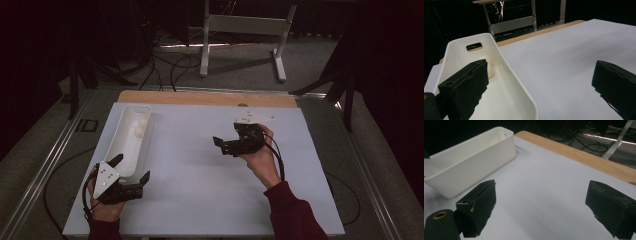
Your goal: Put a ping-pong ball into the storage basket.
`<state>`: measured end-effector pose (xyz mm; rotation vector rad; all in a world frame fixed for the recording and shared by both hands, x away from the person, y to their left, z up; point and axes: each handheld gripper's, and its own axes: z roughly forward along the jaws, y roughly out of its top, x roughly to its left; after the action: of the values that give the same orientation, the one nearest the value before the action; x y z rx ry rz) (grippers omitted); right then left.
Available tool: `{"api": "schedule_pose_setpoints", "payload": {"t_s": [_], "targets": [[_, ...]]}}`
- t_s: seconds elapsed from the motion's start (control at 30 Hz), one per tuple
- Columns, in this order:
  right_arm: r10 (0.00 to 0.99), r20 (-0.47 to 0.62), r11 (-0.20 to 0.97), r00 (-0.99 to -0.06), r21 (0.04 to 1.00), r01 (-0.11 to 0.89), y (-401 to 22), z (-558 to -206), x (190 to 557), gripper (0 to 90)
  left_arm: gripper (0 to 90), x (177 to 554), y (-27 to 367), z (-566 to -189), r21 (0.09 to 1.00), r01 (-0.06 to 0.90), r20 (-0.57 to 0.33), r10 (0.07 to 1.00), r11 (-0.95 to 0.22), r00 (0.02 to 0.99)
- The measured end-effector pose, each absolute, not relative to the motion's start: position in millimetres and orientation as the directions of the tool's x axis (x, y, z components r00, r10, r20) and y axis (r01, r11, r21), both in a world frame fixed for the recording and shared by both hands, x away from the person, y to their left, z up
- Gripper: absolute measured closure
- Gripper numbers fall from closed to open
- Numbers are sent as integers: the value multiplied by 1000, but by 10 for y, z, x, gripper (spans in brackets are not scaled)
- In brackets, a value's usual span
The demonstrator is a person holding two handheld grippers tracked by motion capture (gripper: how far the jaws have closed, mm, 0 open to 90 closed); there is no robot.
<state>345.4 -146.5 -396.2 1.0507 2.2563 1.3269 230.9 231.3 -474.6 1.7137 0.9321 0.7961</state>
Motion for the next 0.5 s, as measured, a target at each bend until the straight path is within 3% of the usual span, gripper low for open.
{"api": "schedule_pose_setpoints", "payload": {"t_s": [0.2,0.5], "targets": [[747,42,331,-663,842,426,-1622,-4107,3299,92,14,2322,2334,-4744,952,226,77,874,-208,480],[775,58,301,-630,841,448,-1952,-4311,3088,93,14,2345,2358,-4740,952,235,64,880,-195,471]]}}
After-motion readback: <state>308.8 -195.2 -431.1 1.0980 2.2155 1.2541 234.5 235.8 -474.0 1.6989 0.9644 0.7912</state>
